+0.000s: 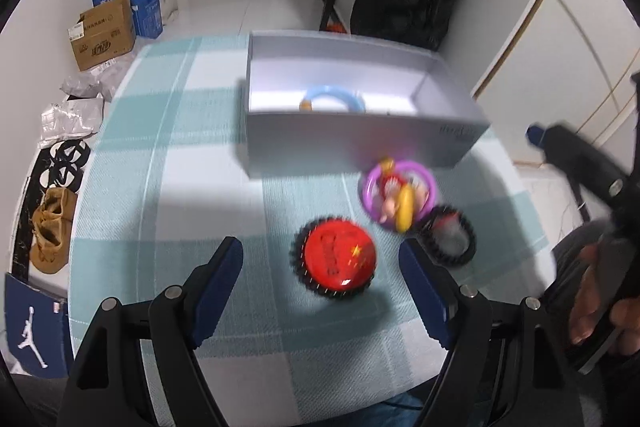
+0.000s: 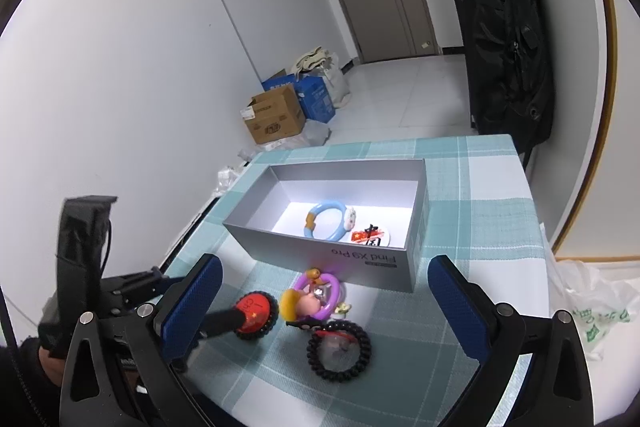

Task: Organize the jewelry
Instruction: 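Grasp the red 'I China' badge with the left tool and lift it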

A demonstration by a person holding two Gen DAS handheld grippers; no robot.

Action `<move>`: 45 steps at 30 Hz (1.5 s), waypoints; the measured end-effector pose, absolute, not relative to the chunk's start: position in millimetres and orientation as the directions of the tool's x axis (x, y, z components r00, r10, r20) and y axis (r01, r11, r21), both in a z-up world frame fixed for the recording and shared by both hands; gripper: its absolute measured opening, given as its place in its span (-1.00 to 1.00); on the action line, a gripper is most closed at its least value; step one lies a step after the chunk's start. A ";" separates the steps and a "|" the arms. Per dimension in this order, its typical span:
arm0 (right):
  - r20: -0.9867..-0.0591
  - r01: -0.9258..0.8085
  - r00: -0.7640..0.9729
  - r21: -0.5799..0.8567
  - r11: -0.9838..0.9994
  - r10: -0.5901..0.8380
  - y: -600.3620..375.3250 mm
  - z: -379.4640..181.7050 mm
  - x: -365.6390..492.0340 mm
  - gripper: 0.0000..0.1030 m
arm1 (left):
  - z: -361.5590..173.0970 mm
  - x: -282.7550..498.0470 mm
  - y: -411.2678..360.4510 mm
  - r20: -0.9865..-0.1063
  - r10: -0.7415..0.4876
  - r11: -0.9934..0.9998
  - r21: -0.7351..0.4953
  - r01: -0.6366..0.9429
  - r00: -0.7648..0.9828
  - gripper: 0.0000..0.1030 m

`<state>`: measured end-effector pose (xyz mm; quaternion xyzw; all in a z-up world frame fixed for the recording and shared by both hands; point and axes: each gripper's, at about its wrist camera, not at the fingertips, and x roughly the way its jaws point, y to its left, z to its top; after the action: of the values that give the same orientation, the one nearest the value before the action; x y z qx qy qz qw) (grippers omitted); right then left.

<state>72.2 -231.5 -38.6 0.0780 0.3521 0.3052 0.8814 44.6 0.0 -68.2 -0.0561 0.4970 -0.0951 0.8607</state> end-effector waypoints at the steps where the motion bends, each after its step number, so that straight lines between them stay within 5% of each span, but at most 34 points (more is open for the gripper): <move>1: -0.574 -0.484 0.565 0.351 0.802 0.592 -231.2 -39.2 71.4 1.00 | -70.8 44.7 -1.8 -0.854 -0.212 0.977 -0.179 0.114 0.476 0.49; 13: -0.581 -0.505 0.563 0.321 0.801 0.588 -229.6 -40.0 62.9 1.00 | -72.9 45.7 -10.9 -0.850 -0.172 0.983 -0.115 0.144 0.497 0.46; 15: -0.578 -0.504 0.564 0.324 0.801 0.589 -230.6 -39.7 62.9 1.00 | -78.6 49.0 -11.7 -0.860 -0.170 0.982 -0.107 0.155 0.481 0.12; 24: -0.576 -0.504 0.567 0.322 0.802 0.588 -230.1 -38.3 63.7 1.00 | -78.5 47.7 -13.1 -0.857 -0.206 0.973 -0.128 0.194 0.472 -0.27; 45: -0.628 -0.503 0.508 0.340 0.795 0.589 -224.3 -50.3 64.5 1.00 | -35.6 47.7 29.0 -0.736 -0.342 0.927 -0.364 0.084 0.584 -0.28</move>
<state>64.5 -224.3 -50.3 0.0567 0.3832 0.3151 0.8664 47.7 29.0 -35.6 -0.1469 0.4398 -0.1212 0.8777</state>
